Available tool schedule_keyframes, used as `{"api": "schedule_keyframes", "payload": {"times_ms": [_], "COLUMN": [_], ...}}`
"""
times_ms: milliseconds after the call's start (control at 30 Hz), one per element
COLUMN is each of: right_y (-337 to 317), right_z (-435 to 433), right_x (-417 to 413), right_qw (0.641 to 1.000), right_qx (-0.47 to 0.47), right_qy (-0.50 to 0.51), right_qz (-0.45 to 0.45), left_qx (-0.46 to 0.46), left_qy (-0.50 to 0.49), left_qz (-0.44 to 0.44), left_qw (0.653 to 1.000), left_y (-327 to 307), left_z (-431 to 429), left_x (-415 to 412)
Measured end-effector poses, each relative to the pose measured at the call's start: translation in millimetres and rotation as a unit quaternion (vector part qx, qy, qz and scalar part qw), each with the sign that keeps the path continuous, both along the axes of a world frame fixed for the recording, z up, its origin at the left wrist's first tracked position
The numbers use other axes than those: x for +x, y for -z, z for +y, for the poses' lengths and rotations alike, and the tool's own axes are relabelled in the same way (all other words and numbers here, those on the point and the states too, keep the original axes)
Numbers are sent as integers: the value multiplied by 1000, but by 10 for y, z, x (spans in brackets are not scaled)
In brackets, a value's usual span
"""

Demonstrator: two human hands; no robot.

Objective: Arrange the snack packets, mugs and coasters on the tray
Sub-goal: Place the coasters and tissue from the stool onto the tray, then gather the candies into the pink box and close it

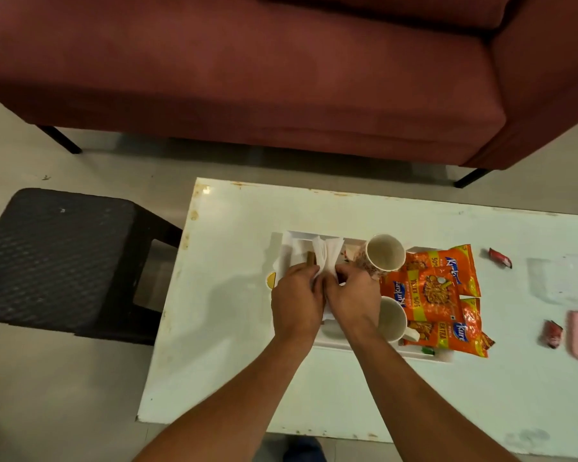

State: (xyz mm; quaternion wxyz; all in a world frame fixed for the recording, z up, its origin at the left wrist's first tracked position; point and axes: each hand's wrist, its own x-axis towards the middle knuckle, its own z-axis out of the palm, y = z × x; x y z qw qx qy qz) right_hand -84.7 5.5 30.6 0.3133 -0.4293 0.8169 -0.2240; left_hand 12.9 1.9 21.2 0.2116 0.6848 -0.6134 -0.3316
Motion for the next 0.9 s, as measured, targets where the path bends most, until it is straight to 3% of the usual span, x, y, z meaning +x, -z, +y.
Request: {"api": "schedule_keyframes", "payload": {"times_ms": [500, 633, 767, 900], "right_y": [85, -7, -53, -304], "right_z": [217, 428, 565, 610], "right_x": [-96, -147, -291, -501], "right_qw": [998, 996, 993, 986], "right_qx": [-30, -79, -110, -135], "right_qy": [16, 26, 40, 95], "right_qz": [45, 24, 30, 28], "left_qx": [58, 81, -1, -69], "left_qy": [-26, -28, -57, 30], "left_qz": [-18, -15, -14, 68], "left_qw": [998, 996, 998, 995], "left_y": [135, 199, 56, -392], "left_z": [75, 79, 117, 59], "left_x": [-18, -65, -162, -558]}}
